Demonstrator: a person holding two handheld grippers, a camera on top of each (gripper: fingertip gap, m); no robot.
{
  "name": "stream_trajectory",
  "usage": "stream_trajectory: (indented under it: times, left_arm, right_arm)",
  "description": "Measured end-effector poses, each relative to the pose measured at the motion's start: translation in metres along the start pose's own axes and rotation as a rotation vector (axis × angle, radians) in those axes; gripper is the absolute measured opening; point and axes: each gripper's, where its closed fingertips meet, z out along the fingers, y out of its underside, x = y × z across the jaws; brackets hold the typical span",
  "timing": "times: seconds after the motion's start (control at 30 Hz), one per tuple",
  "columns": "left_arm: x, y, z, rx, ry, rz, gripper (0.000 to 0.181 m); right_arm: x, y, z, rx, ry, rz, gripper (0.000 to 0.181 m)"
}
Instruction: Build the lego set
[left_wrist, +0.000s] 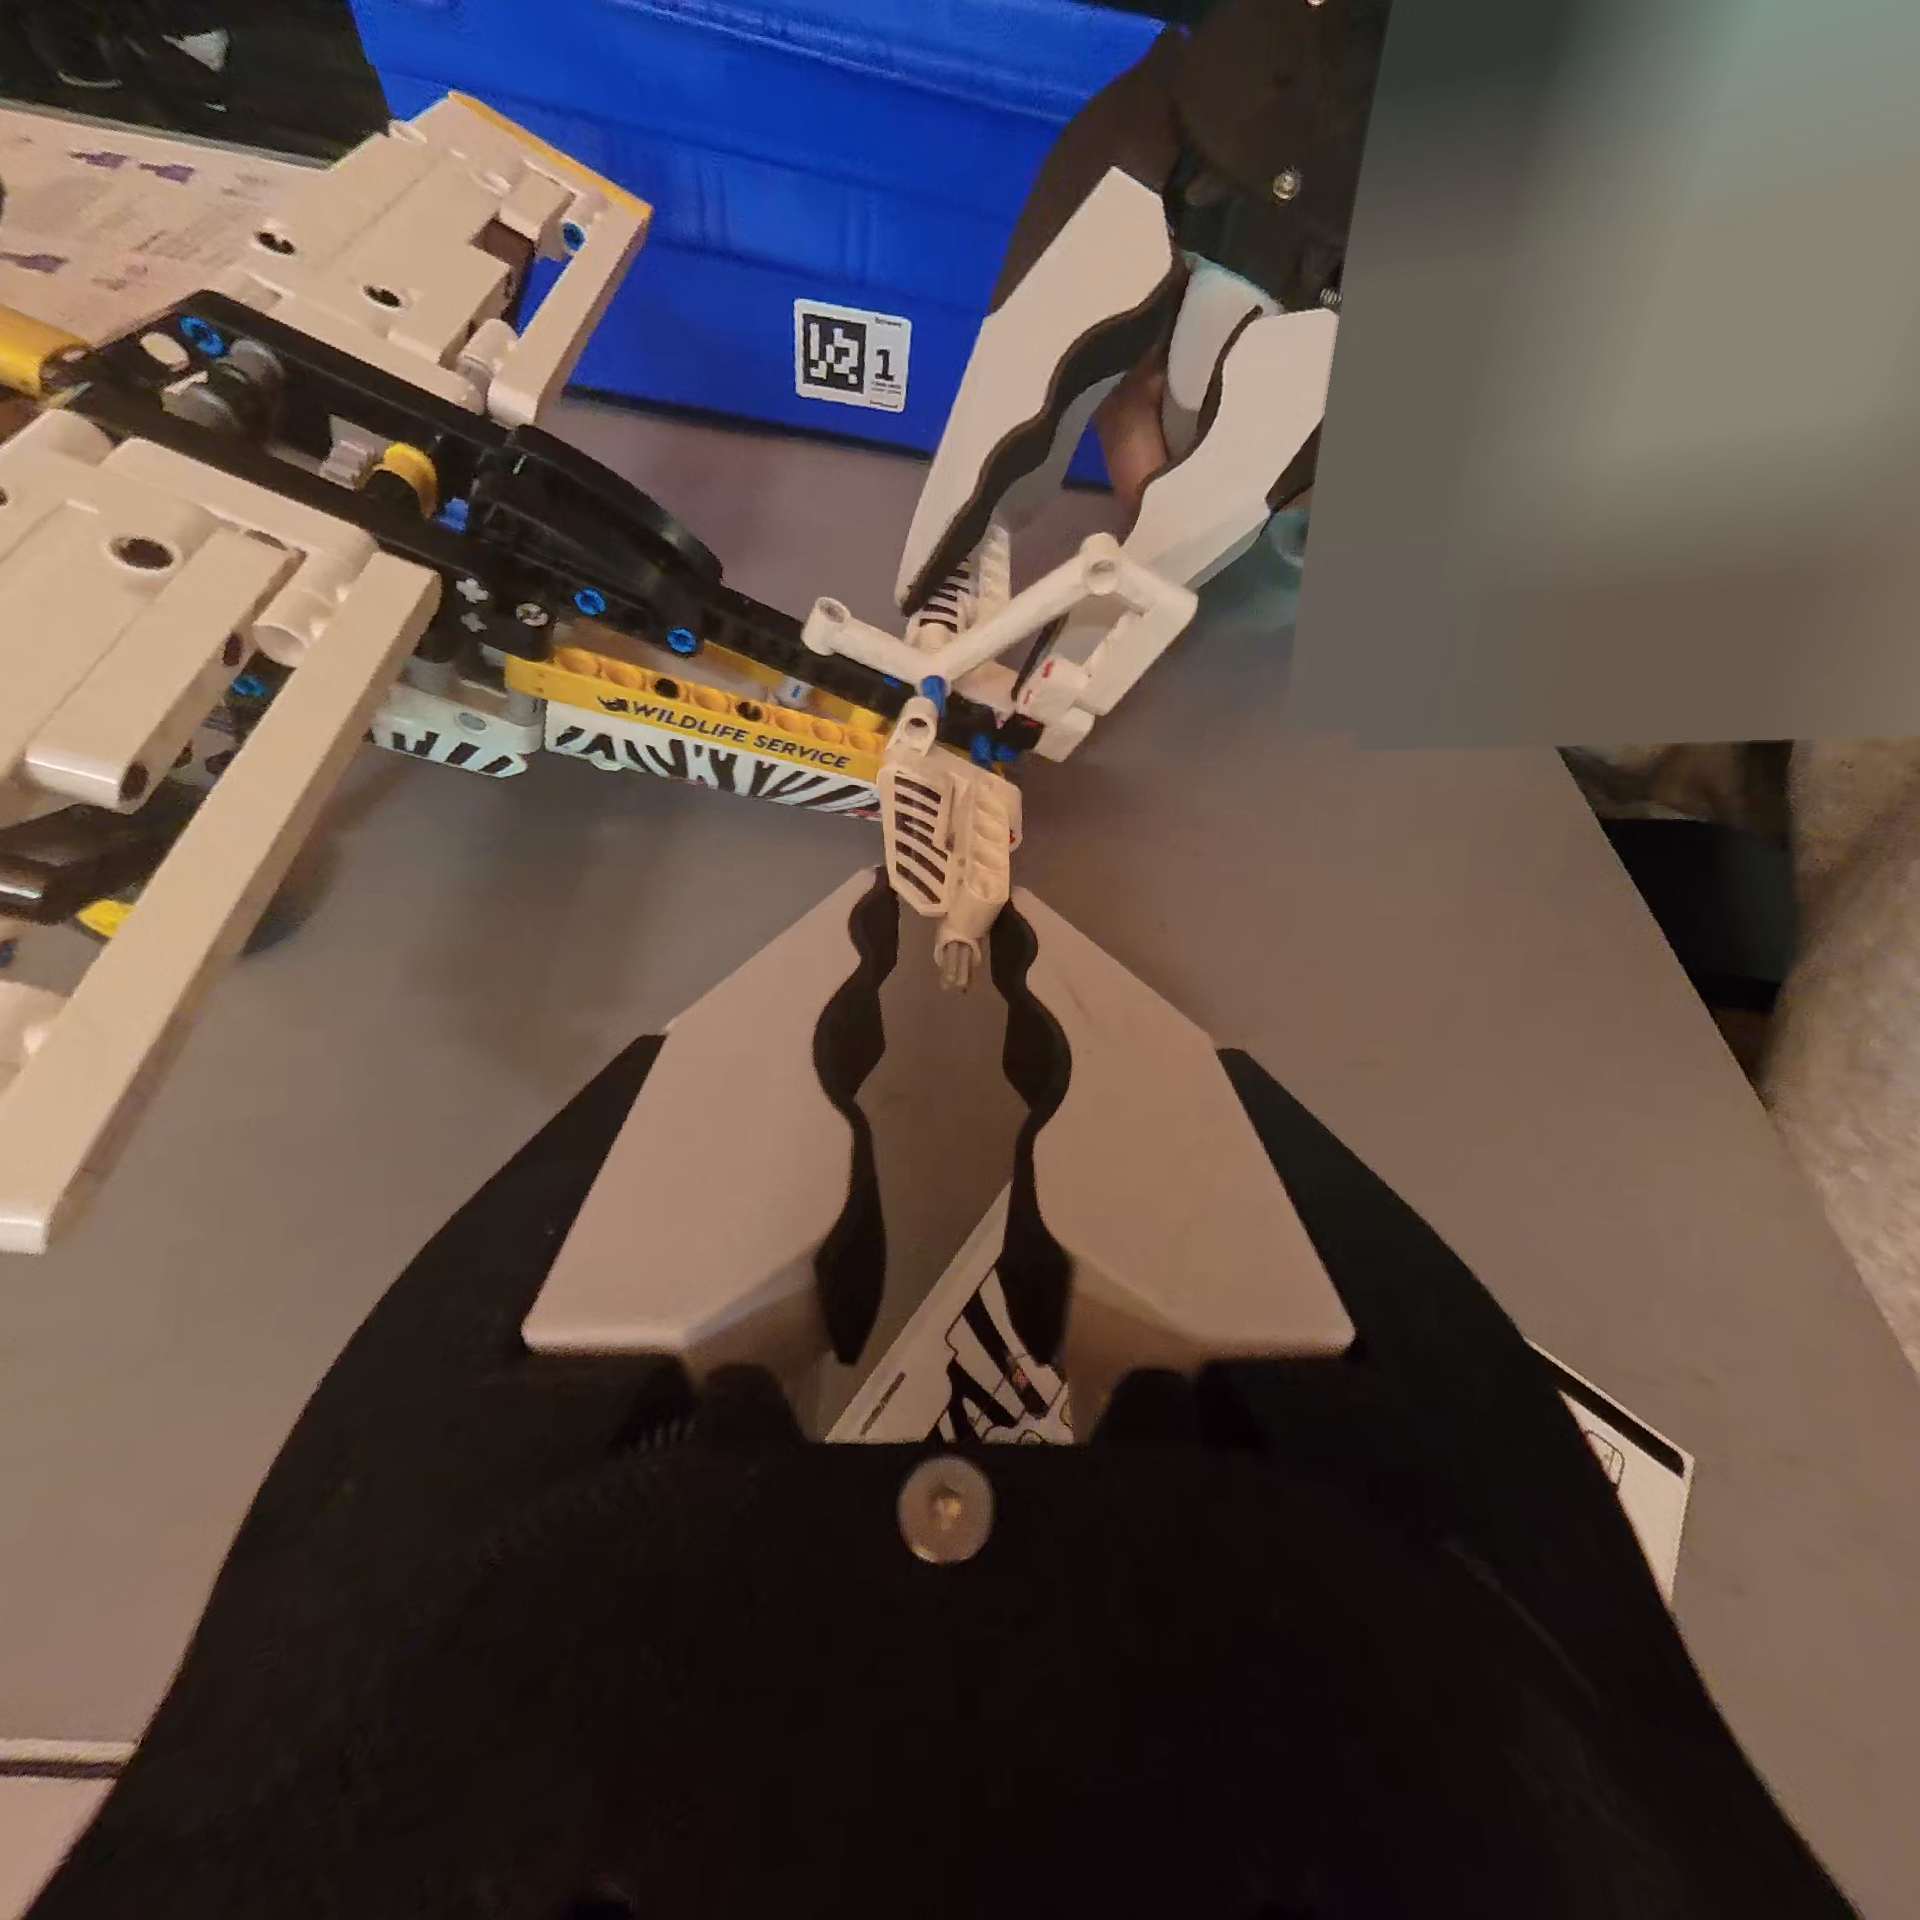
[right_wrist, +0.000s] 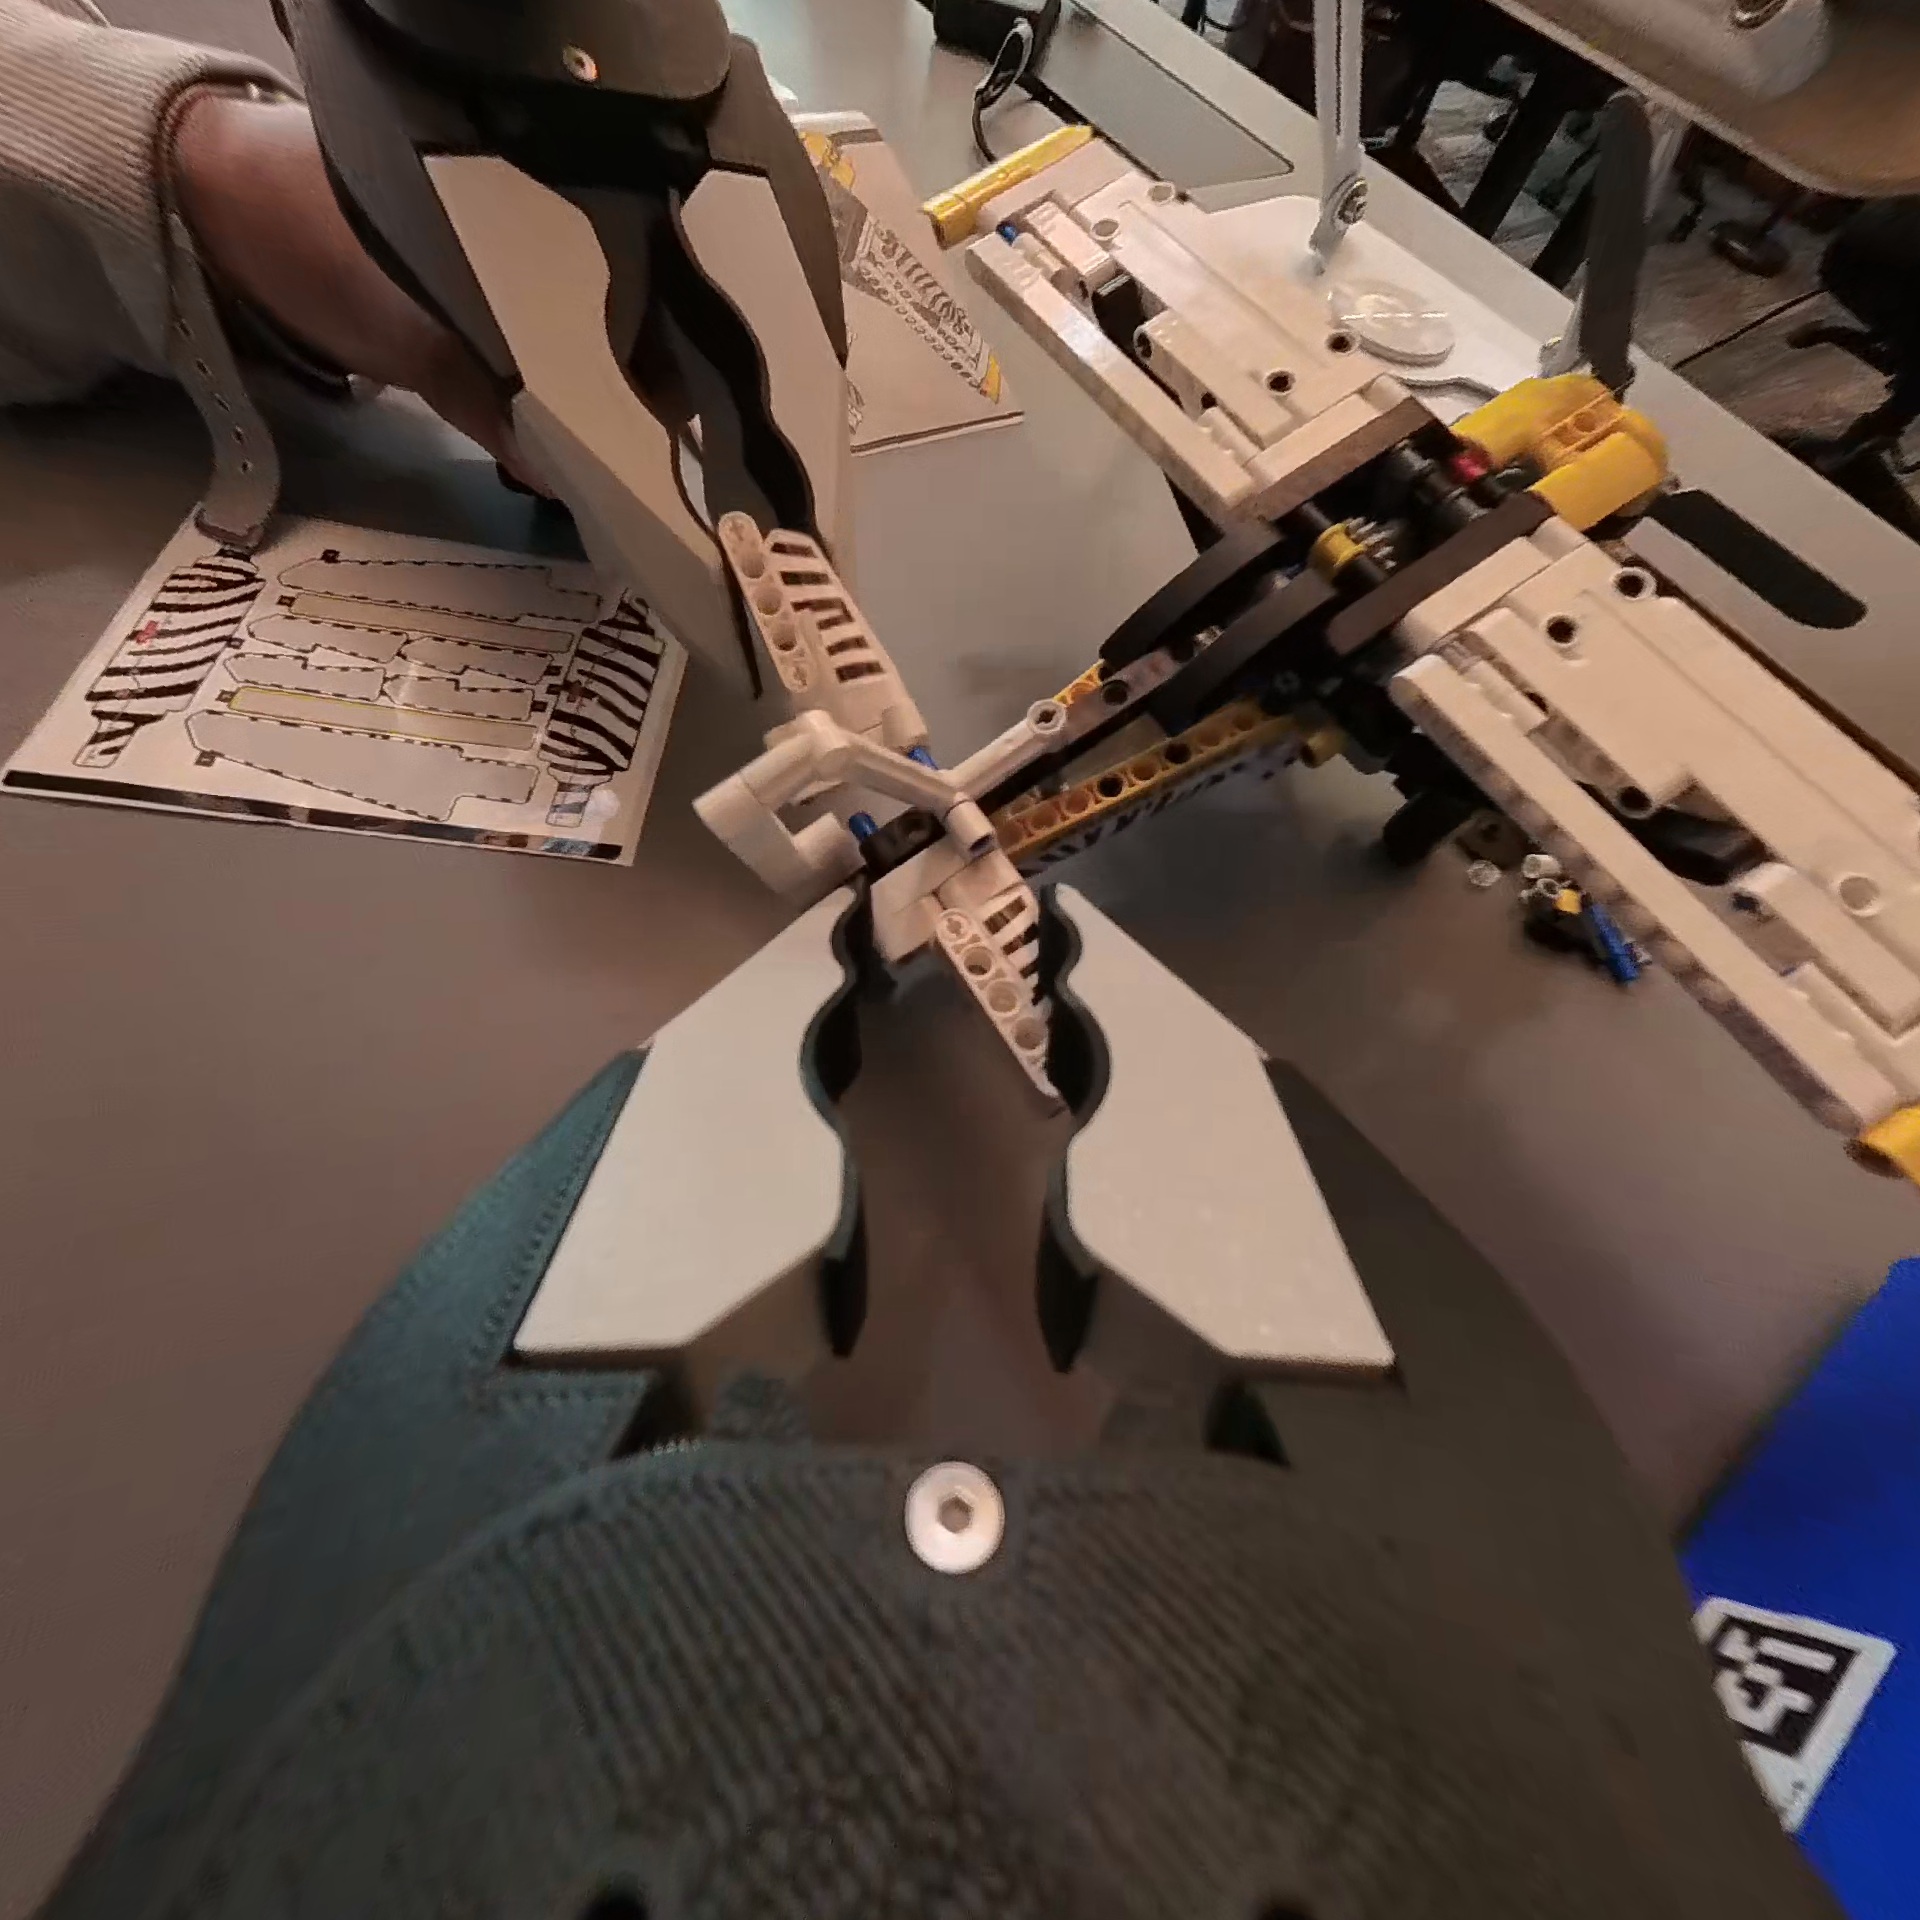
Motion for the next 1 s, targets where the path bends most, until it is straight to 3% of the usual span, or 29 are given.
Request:
stream_trajectory:
  times: [0.13,0.3,0.6,0.83,1.0]
  left_arm:
    - [0.0,0.0,0.0,0.005,0.028,-0.033,0.016]
    - [0.003,0.003,0.004,-0.026,0.035,-0.008,0.016]
    - [0.008,0.002,0.004,-0.024,0.052,0.016,0.016]
    - [0.007,0.004,0.007,-0.041,0.034,0.039,0.016]
    - [0.005,0.016,0.013,-0.136,-0.007,0.071,0.016]
  right_arm:
    - [0.001,-0.001,-0.002,0.028,-0.028,0.067,0.02]
    - [0.002,0.001,-0.002,0.029,-0.056,0.14,0.019]
    - [0.001,0.008,-0.003,-0.004,-0.097,0.233,0.035]
    - [0.0,0.01,-0.002,-0.005,-0.114,0.271,0.035]
    - [0.001,0.012,-0.004,0.008,-0.128,0.327,0.033]
